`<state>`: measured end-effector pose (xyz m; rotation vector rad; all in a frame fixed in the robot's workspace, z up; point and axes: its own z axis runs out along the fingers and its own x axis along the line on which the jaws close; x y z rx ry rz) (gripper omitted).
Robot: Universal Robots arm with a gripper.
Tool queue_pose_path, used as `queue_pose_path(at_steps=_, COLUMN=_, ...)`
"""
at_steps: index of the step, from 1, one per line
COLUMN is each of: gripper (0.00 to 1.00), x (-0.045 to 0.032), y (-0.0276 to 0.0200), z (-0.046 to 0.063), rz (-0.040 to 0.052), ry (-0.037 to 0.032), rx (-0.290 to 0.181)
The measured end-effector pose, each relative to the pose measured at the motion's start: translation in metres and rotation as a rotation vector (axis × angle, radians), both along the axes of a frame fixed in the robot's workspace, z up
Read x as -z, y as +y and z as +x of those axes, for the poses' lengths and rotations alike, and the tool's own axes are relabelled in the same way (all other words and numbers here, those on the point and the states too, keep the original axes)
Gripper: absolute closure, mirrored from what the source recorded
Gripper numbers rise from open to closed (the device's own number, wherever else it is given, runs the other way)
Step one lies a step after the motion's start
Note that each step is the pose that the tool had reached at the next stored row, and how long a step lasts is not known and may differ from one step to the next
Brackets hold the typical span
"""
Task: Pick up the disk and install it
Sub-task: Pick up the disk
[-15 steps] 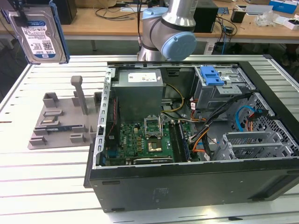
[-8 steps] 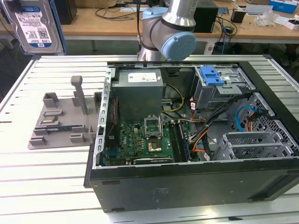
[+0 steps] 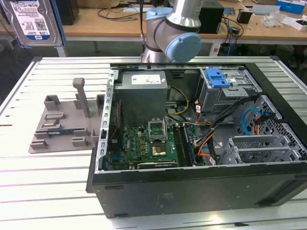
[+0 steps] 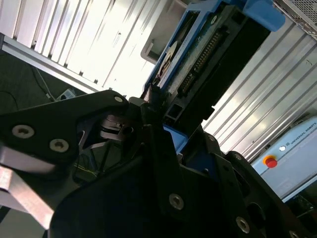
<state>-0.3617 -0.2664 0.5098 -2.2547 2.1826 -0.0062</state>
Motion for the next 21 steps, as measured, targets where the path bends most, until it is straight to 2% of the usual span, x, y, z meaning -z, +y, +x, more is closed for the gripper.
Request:
queue_pose_path(at_steps=5, gripper=0.63, x=0.0, y=0.0, z=0.012, rz=0.0, ry=0.0001, rx=0.0)
queue_pose_path(at_steps=10, gripper=0.63, x=-0.0001, y=0.0, z=0.035, rz=0.0, ry=0.0001, rx=0.0)
queue_pose_path(at_steps=21, gripper=0.63, x=0.0, y=0.0, z=0.074, rz=-0.0002, ry=0.0, rx=0.0)
